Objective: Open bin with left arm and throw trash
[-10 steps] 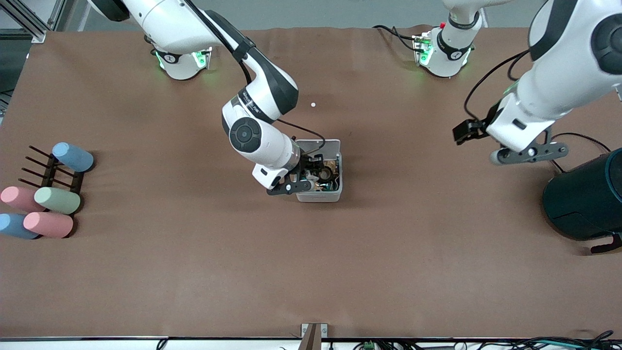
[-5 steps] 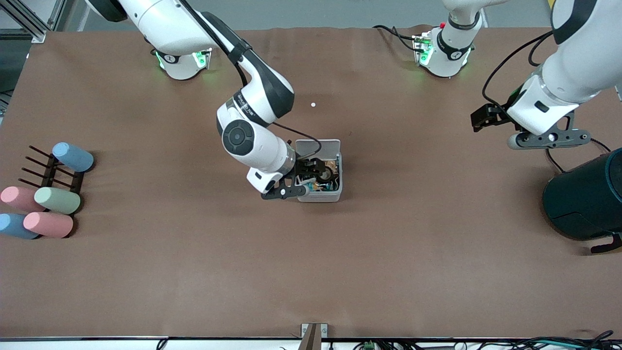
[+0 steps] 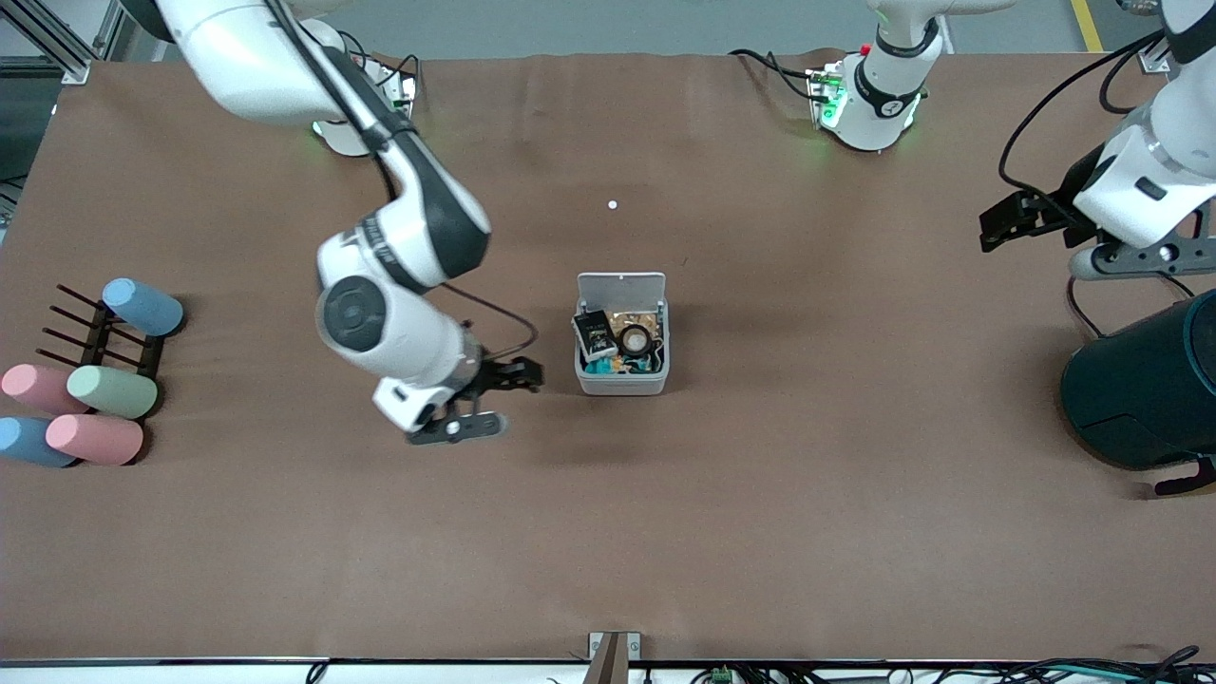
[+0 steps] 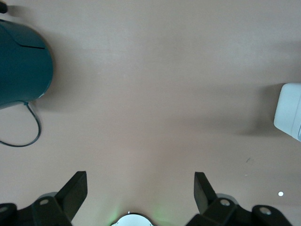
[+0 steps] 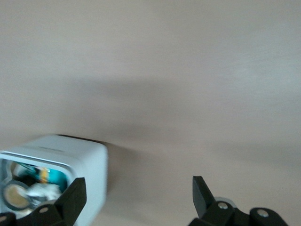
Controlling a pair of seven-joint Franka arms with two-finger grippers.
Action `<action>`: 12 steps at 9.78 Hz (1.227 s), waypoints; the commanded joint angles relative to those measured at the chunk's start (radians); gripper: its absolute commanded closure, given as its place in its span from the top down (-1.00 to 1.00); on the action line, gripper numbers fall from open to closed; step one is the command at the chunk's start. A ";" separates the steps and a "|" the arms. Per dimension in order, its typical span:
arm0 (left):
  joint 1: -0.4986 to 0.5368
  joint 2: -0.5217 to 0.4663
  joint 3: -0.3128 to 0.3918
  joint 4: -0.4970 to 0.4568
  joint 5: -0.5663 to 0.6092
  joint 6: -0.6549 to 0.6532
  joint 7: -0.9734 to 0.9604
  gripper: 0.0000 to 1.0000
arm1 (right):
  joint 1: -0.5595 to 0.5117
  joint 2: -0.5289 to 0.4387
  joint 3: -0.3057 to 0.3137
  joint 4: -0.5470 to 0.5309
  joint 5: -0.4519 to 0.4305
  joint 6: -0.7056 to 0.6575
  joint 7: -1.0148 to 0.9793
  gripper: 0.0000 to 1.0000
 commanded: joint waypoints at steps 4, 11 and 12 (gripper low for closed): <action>-0.012 -0.010 0.046 0.073 -0.037 -0.066 0.009 1.00 | -0.231 -0.155 0.017 -0.021 -0.201 -0.174 -0.158 0.99; -0.018 0.001 0.078 0.110 -0.028 -0.064 0.039 1.00 | -0.325 -0.403 -0.080 -0.008 -0.193 -0.382 -0.168 0.99; -0.020 -0.001 0.080 0.111 -0.028 -0.064 0.049 1.00 | -0.321 -0.452 -0.089 -0.008 -0.194 -0.402 -0.165 0.99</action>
